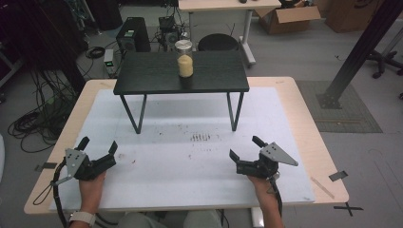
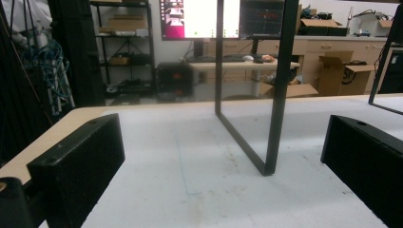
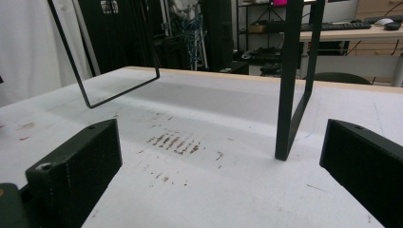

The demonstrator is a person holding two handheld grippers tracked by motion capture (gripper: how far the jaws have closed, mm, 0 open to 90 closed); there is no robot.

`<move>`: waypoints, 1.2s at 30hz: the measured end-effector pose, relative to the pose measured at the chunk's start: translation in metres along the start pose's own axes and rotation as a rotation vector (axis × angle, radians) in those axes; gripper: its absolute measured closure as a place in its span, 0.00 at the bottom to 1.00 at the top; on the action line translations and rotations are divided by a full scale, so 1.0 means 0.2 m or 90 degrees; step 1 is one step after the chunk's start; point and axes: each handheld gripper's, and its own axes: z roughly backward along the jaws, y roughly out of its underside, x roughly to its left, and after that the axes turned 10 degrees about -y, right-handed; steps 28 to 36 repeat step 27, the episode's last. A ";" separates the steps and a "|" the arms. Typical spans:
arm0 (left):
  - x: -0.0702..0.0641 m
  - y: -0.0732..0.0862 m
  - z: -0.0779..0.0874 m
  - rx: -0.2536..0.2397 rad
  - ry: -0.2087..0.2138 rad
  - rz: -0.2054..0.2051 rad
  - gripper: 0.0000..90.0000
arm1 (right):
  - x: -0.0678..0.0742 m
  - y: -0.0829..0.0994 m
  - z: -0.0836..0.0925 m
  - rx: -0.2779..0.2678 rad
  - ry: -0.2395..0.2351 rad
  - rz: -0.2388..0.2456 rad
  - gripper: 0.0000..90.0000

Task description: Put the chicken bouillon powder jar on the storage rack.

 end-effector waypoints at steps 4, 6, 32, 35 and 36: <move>0.00 0.00 0.00 0.000 0.000 0.000 0.01 | -0.01 0.02 0.00 0.002 0.002 -0.002 0.00; 0.00 0.00 0.00 0.000 0.000 0.000 0.01 | -0.01 0.04 0.00 0.002 0.001 -0.006 0.00; 0.00 0.00 0.00 -0.001 -0.001 0.001 0.01 | -0.02 0.09 0.01 -0.009 0.005 -0.007 0.01; 0.00 0.00 0.00 -0.001 -0.001 0.001 0.01 | -0.02 0.09 0.01 -0.009 0.005 -0.007 0.01; 0.00 0.00 0.00 -0.001 -0.001 0.001 0.01 | -0.02 0.09 0.01 -0.009 0.005 -0.007 0.01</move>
